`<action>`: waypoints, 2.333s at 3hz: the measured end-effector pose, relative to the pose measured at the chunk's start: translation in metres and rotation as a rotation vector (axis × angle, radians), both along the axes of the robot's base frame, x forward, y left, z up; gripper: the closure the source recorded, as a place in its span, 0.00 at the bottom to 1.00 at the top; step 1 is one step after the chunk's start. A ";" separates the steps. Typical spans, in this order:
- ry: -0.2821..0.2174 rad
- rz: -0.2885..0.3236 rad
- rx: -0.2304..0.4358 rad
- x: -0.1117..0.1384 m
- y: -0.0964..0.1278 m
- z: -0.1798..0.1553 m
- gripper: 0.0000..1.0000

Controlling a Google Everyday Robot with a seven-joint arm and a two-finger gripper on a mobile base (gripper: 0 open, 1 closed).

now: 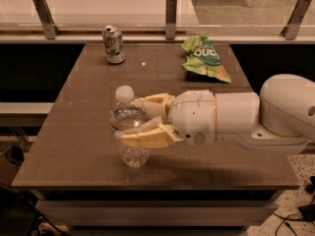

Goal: Move water bottle near 7up can

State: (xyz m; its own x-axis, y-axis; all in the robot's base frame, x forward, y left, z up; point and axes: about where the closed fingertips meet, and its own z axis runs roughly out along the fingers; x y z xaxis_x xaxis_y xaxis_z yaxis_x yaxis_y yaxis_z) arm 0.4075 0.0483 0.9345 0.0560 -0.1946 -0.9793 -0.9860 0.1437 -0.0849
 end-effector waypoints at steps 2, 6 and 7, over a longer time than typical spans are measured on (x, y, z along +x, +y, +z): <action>-0.045 -0.081 0.006 0.044 -0.037 0.035 1.00; -0.079 -0.340 -0.019 0.198 -0.094 0.107 1.00; -0.106 -0.377 0.000 0.235 -0.086 0.108 1.00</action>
Offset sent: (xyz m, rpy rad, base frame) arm 0.0824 -0.0718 0.0586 0.0093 -0.0685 -0.1557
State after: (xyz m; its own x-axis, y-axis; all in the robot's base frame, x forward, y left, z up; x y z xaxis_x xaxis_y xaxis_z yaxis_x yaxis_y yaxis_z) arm 0.6426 -0.0377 1.0421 0.0815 -0.2213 -0.9718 -0.8494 0.4946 -0.1839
